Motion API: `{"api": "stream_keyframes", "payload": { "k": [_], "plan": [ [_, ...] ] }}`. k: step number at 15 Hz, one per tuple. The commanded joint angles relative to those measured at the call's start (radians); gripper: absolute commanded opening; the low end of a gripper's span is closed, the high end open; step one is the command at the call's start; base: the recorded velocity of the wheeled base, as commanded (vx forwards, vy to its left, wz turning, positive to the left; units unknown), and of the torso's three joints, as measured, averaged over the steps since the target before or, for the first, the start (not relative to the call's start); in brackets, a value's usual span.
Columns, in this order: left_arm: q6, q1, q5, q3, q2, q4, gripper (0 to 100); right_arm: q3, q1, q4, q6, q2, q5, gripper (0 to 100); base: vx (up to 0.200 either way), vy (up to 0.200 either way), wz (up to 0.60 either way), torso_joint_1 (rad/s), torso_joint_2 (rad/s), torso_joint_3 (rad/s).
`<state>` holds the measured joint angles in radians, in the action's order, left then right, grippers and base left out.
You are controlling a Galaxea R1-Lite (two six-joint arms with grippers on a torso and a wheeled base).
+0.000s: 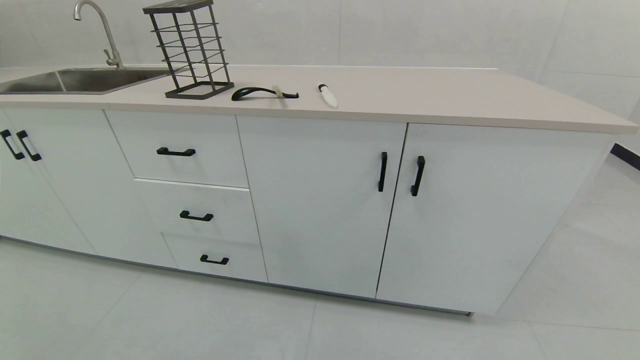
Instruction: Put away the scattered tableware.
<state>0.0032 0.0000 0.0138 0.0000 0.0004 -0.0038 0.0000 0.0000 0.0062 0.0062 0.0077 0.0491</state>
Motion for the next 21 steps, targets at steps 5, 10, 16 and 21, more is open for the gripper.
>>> {"api": "stream_keyframes", "payload": {
  "k": [5, 10, 16, 21],
  "plan": [
    [0.0, 0.0, 0.0, 0.0, 0.0, -0.001, 100, 0.0, -0.002, 0.0, 0.0, 0.003, 0.0, 0, 0.16, 0.2, 0.0, 0.001, 0.0, 0.003],
    [0.0, 0.0, 0.0, 0.0, 0.0, -0.001, 100, 0.0, -0.002, 0.0, 0.001, 0.003, 0.001, 0, 0.2, 0.2, 0.0, 0.001, 0.0, 0.002],
    [0.0, 0.0, 0.0, 0.0, 0.0, -0.001, 100, 0.0, -0.002, 0.0, 0.001, 0.003, 0.0, 0, 0.0, 0.2, 0.0, 0.005, 0.0, 0.002],
    [0.0, 0.0, 0.0, 0.0, 0.0, -0.001, 100, -0.002, -0.002, 0.0, 0.0, 0.003, 0.0, 0, 0.0, 0.0, 0.0, 0.0, 0.0, 0.0]
  ]
}}
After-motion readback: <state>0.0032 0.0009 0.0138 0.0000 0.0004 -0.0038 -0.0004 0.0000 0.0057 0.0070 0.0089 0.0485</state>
